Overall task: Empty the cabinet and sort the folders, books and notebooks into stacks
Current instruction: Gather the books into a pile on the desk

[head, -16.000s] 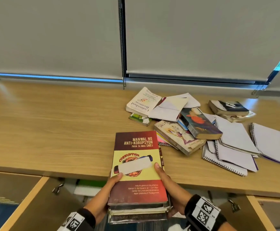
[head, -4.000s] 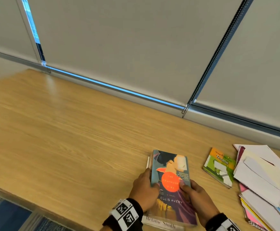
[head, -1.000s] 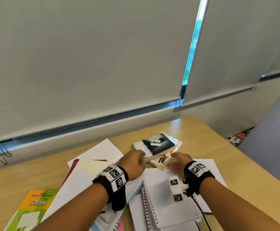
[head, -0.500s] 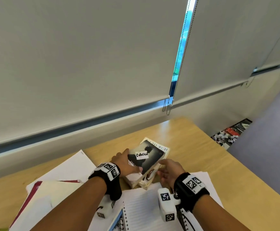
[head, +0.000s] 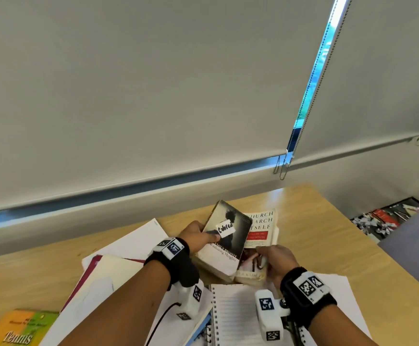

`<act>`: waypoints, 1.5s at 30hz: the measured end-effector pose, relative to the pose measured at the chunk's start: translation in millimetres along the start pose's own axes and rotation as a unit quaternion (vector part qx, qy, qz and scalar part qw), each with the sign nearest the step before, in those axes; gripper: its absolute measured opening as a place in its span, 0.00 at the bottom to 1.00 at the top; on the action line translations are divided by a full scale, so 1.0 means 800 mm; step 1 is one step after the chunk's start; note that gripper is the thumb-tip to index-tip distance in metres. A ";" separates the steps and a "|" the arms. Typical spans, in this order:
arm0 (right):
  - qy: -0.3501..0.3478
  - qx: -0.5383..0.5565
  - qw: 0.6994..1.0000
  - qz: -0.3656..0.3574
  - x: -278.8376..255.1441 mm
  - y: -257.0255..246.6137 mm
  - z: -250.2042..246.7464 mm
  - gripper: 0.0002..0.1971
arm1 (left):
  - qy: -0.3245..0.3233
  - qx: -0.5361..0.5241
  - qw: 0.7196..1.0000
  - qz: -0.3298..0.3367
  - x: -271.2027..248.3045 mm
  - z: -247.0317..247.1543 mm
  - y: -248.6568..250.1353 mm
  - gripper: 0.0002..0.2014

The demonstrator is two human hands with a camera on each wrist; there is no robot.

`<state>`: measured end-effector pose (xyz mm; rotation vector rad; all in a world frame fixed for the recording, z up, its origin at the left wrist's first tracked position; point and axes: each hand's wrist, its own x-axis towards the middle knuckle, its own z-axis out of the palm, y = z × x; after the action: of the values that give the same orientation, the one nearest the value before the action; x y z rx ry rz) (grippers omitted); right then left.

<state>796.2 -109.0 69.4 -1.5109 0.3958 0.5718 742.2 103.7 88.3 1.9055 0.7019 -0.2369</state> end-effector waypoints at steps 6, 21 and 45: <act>0.056 0.010 0.993 -0.102 -0.042 -0.036 -0.029 0.18 | 0.048 0.084 0.995 -0.022 -0.023 -0.008 -0.014 0.28; -0.184 0.019 0.963 -0.196 -0.286 0.027 0.079 0.21 | 0.017 -0.314 0.935 0.162 -0.309 -0.083 -0.082 0.14; -0.272 -0.393 0.847 -0.233 -0.565 0.341 0.347 0.15 | 0.257 -0.027 0.966 -0.004 -0.608 -0.292 -0.477 0.11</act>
<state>243.8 110.3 118.8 -2.0246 -0.7295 0.7791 96.8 242.9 120.9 1.9239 1.0458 0.2825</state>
